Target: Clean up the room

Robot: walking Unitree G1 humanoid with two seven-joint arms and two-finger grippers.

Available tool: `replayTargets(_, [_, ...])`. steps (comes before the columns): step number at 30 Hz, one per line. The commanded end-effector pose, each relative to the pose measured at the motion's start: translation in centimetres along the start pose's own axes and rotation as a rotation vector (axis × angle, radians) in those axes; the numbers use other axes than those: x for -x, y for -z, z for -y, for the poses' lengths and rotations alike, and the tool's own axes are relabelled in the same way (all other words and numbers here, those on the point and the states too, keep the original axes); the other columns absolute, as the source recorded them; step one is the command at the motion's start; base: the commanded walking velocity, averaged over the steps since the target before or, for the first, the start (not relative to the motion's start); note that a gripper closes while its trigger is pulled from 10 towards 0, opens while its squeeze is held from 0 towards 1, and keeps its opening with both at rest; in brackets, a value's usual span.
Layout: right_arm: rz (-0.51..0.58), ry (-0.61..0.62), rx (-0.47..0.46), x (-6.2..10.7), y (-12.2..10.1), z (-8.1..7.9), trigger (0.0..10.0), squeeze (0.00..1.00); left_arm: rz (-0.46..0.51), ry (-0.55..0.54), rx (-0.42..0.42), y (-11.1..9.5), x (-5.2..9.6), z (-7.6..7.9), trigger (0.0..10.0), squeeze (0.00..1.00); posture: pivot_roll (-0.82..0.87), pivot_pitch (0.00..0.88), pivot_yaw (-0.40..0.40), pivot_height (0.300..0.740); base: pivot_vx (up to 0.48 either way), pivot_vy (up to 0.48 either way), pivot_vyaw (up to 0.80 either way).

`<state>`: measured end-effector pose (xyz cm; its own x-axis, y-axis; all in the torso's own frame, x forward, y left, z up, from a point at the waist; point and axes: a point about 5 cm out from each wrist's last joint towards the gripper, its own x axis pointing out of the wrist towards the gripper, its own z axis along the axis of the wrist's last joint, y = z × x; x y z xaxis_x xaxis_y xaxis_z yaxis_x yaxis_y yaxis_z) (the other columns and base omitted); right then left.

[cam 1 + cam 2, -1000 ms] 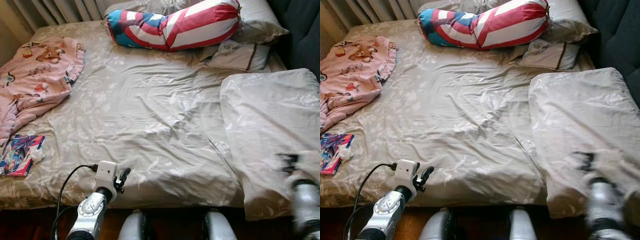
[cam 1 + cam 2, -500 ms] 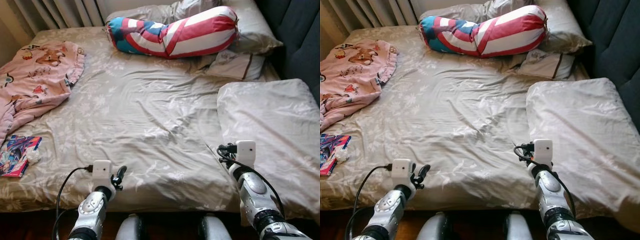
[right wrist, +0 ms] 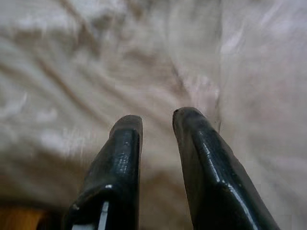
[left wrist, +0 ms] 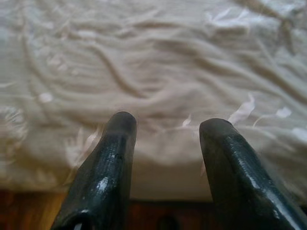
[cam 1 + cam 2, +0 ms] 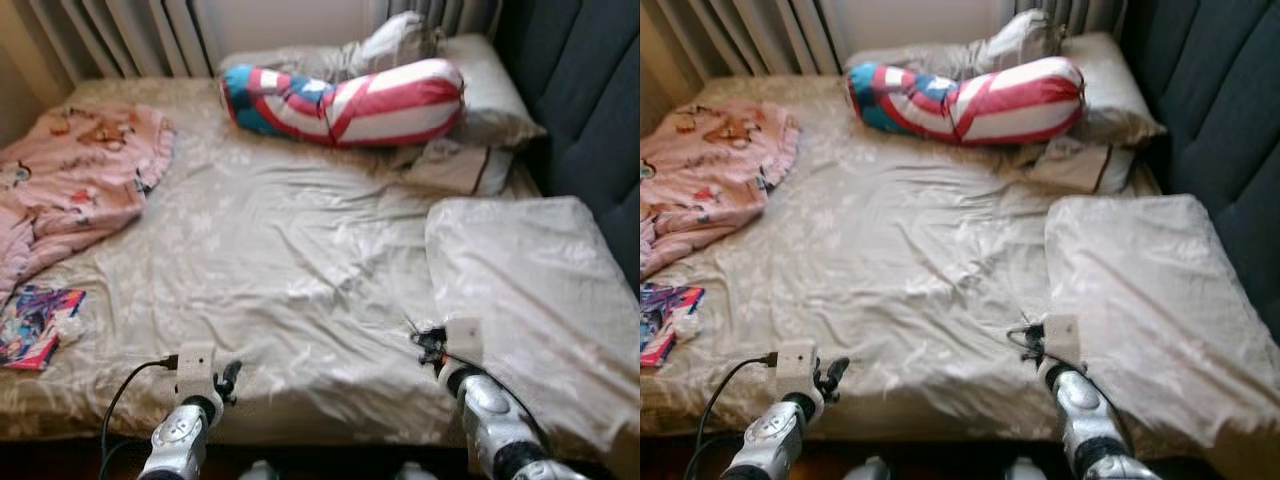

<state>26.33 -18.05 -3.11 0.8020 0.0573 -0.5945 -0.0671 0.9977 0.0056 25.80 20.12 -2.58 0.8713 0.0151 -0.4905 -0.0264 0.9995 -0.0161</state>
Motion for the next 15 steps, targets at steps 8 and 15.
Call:
replayTargets(8, [-0.178, 0.018, -0.009, 1.3, 4.9, -0.7, 10.0, 0.0, -0.26, -0.078, 0.019, 4.1, 1.3, -1.0, 10.0, 0.0, -0.08, 0.0, 0.017, 0.74, 0.0, 0.0, 0.0])
replayTargets(15, [-0.22, 0.055, -0.025, 1.9, 6.1, -0.4, 10.0, 0.0, -0.388, -0.069, -0.043, 6.9, 2.8, -0.8, 10.0, 0.0, -0.07, 0.0, 0.007, 0.74, 0.0, 0.0, 0.0])
